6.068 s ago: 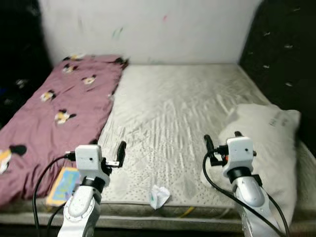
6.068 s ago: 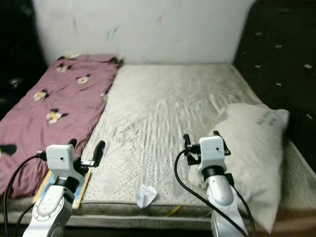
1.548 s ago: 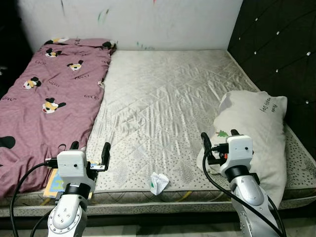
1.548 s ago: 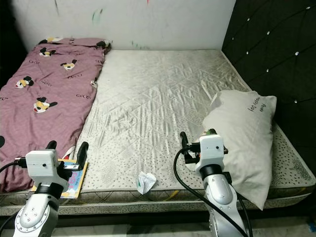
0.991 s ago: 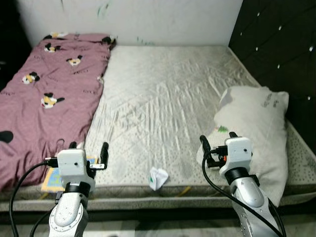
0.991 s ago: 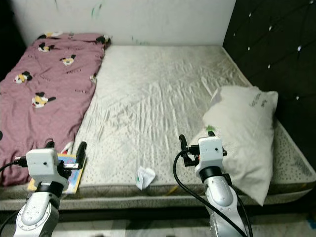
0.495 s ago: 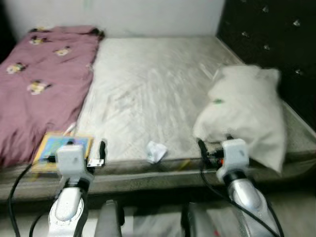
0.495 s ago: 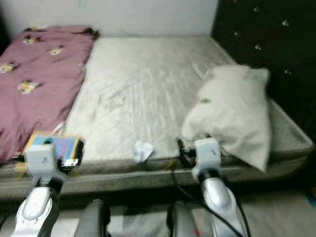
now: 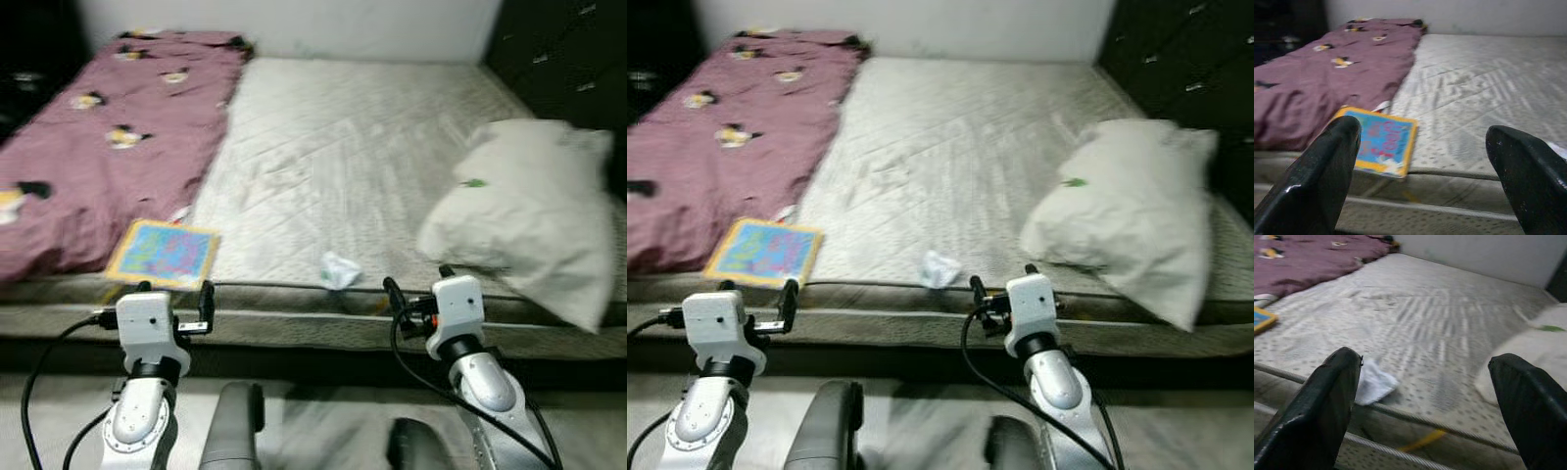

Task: Clean up the room

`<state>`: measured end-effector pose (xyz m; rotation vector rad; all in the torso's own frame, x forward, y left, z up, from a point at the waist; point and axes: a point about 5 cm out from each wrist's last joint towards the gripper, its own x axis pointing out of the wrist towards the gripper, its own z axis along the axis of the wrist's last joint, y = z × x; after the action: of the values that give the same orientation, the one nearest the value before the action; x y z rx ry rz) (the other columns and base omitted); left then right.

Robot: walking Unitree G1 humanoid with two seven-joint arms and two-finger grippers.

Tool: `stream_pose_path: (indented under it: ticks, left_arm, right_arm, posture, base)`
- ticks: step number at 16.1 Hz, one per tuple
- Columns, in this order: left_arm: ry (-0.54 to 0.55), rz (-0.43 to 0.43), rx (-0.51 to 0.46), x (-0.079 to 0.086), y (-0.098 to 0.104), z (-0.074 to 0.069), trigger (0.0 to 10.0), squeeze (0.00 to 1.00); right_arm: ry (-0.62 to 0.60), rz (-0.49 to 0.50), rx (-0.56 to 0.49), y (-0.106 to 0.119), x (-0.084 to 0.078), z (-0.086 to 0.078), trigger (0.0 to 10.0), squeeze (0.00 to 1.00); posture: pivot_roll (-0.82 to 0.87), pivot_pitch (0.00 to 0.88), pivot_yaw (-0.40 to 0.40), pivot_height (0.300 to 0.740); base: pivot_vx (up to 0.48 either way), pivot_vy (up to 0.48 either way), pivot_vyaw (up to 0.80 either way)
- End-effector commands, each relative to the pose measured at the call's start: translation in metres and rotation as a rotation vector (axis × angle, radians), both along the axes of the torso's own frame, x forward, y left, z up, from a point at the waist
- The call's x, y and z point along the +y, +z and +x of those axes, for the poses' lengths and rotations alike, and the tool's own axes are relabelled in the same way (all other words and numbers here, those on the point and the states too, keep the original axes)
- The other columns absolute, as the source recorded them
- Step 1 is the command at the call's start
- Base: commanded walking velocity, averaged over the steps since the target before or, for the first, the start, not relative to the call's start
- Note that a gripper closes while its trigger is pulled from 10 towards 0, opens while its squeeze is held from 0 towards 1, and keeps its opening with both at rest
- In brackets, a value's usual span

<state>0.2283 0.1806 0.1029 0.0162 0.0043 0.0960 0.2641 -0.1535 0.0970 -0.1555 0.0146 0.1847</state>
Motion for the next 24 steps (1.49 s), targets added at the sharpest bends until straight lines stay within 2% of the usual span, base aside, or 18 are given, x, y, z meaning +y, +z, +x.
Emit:
stream_pose_path:
  ticks: [1,5,8,21,24]
  left_arm:
    - [0.002,0.014,-0.004,0.0012,0.0017,-0.0002,10.0,0.0]
    - [-0.014,0.022,0.002,-0.0002,0.0008,0.0018,10.0,0.0]
    - [-0.025,0.019,-0.001,-0.0008,0.0017,0.0021,10.0,0.0]
    - [-0.048,0.015,-0.008,-0.0028,0.0024,0.0064,10.0,0.0]
    - [-0.044,0.018,-0.001,-0.0032,0.0013,0.0068,10.0,0.0]
  right_arm:
    - [0.019,0.005,-0.009,0.0017,0.001,0.002,10.0,0.0]
    - [0.032,-0.013,-0.004,-0.0004,0.0027,0.0018,10.0,0.0]
    - [0.046,-0.016,-0.011,0.0005,0.0051,0.0007,10.0,0.0]
    - [0.049,0.004,-0.004,-0.0014,0.0055,0.0053,10.0,0.0]
    - [0.054,0.005,-0.001,-0.0021,0.0054,0.0057,10.0,0.0]
  posture:
    - [0.0,0.064,-0.017,0.595]
    - [0.0,0.064,-0.017,0.595]
    - [0.0,0.075,-0.021,0.595]
    - [0.0,0.076,-0.018,0.595]
    - [0.0,0.075,-0.019,0.595]
  base:
    - [0.0,0.0,0.0]
    - [0.0,0.0,0.0]
    - [0.0,0.0,0.8]
    - [0.307,0.0,0.04]
    - [0.0,0.0,0.0]
